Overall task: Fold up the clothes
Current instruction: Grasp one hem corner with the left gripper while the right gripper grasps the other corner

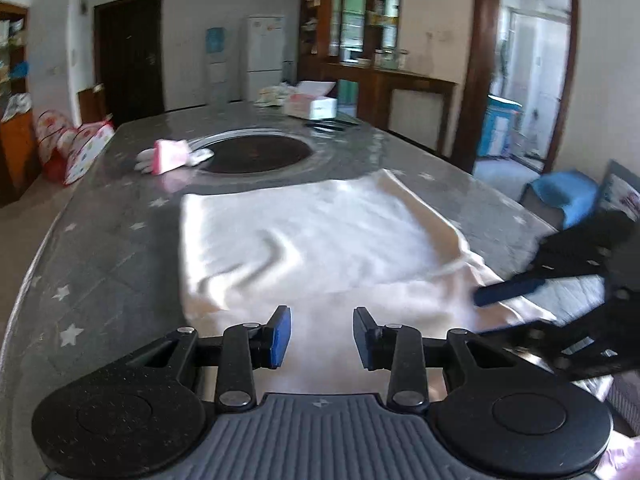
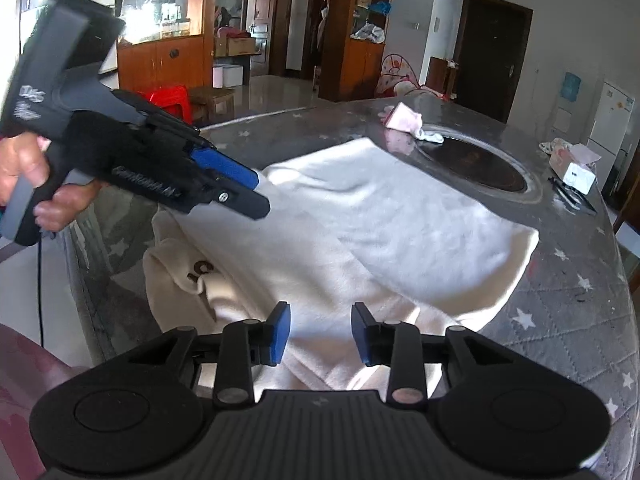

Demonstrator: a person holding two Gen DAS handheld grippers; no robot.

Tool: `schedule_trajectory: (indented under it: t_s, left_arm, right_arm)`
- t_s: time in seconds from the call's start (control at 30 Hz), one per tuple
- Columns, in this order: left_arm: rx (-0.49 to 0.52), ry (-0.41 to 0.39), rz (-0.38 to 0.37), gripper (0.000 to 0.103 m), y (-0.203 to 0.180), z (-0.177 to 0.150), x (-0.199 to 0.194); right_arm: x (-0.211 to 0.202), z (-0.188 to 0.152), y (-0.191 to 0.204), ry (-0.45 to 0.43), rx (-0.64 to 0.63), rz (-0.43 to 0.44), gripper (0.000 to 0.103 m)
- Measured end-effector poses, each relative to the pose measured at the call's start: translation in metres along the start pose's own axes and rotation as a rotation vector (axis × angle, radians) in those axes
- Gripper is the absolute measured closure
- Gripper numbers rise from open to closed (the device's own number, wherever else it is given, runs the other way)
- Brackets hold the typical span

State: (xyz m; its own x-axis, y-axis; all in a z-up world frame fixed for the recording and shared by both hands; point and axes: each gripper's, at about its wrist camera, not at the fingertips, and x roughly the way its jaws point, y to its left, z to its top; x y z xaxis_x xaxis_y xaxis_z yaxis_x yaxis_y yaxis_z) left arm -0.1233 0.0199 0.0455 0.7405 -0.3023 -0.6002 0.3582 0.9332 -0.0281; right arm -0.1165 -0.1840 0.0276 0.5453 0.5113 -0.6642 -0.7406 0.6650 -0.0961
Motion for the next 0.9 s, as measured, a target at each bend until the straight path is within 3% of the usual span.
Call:
schedule_trajectory:
  t_s: [0.2, 0.57, 0.73, 0.9]
  left_arm:
    - [0.144, 0.037, 0.0, 0.065, -0.028, -0.017, 0.003]
    - [0.164, 0.025, -0.018, 0.059, -0.01, -0.022, -0.036]
    - [0.283, 0.038, -0.044, 0.054, -0.017, -0.038, -0.061]
    - [0.424, 0.064, -0.017, 0.054, -0.03, -0.055, -0.06]
  right_arm:
    - [-0.003, -0.001, 0.0, -0.001, 0.001, -0.01, 0.069]
    - [-0.013, -0.001, 0.003, 0.004, -0.029, -0.001, 0.066]
    - [-0.025, -0.005, 0.008, 0.022, -0.085, 0.008, 0.061]
    - [-0.034, -0.01, 0.014, 0.045, -0.142, 0.017, 0.06]
